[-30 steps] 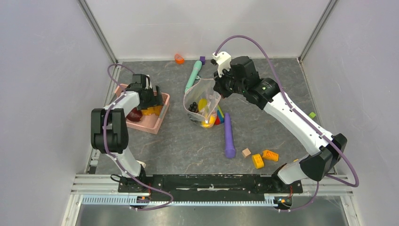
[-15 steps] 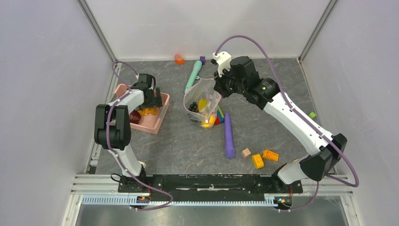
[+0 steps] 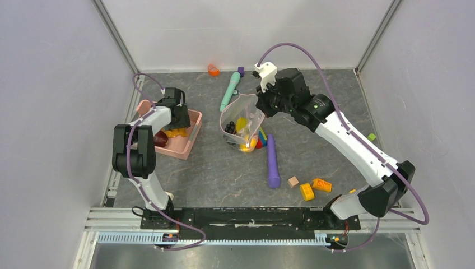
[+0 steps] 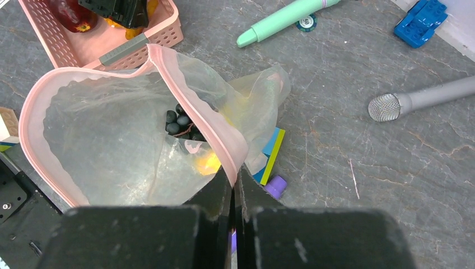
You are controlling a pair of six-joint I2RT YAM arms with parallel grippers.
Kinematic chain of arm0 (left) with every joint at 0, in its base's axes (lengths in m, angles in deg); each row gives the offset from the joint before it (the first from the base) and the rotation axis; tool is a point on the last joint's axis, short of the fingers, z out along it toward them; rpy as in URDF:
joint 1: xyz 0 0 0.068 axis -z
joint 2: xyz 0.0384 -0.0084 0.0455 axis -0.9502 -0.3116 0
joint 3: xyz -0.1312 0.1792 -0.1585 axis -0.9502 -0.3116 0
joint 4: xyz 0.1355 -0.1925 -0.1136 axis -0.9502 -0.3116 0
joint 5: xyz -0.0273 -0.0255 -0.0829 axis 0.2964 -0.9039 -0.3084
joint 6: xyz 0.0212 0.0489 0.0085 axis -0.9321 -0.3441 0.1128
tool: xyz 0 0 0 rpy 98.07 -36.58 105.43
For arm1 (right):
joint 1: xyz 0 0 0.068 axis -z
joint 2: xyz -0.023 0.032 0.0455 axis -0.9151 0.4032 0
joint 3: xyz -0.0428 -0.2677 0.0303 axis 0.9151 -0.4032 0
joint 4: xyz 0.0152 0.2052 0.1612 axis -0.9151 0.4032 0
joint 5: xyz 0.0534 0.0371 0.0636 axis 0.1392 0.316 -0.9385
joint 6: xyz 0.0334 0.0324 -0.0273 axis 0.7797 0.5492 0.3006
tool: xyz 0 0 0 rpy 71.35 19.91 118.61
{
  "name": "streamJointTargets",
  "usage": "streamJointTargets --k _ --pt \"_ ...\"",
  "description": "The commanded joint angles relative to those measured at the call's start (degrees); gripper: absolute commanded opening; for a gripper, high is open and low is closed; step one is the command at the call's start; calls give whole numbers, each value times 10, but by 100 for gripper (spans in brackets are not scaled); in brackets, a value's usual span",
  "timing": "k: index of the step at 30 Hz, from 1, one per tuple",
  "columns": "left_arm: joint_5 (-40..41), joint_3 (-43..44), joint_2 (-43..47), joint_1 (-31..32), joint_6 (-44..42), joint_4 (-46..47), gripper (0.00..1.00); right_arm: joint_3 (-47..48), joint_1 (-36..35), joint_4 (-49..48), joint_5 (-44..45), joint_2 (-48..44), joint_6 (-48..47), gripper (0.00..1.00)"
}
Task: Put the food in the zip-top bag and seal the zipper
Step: Pick up the fake vegetable from the bin.
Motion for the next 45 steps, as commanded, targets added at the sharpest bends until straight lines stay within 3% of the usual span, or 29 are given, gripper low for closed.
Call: streamJointTargets --k 1,13,24,33,40,45 --pt "-11 -1 -17 7 24 7 70 -4 0 -23 10 -27 -3 0" --pt "-5 -2 -32 13 33 11 58 -6 -1 -24 14 -33 -2 0" --pt "5 -1 -32 14 37 5 37 -8 -1 -28 16 -36 -1 0" --pt "-4 -15 11 15 51 13 32 -12 -1 -29 17 -41 -2 0" --pt "10 -14 -9 14 60 4 31 -16 -1 -29 22 -46 -4 0" --pt "4 -12 -17 14 63 5 20 -18 -1 -32 23 -49 -5 0"
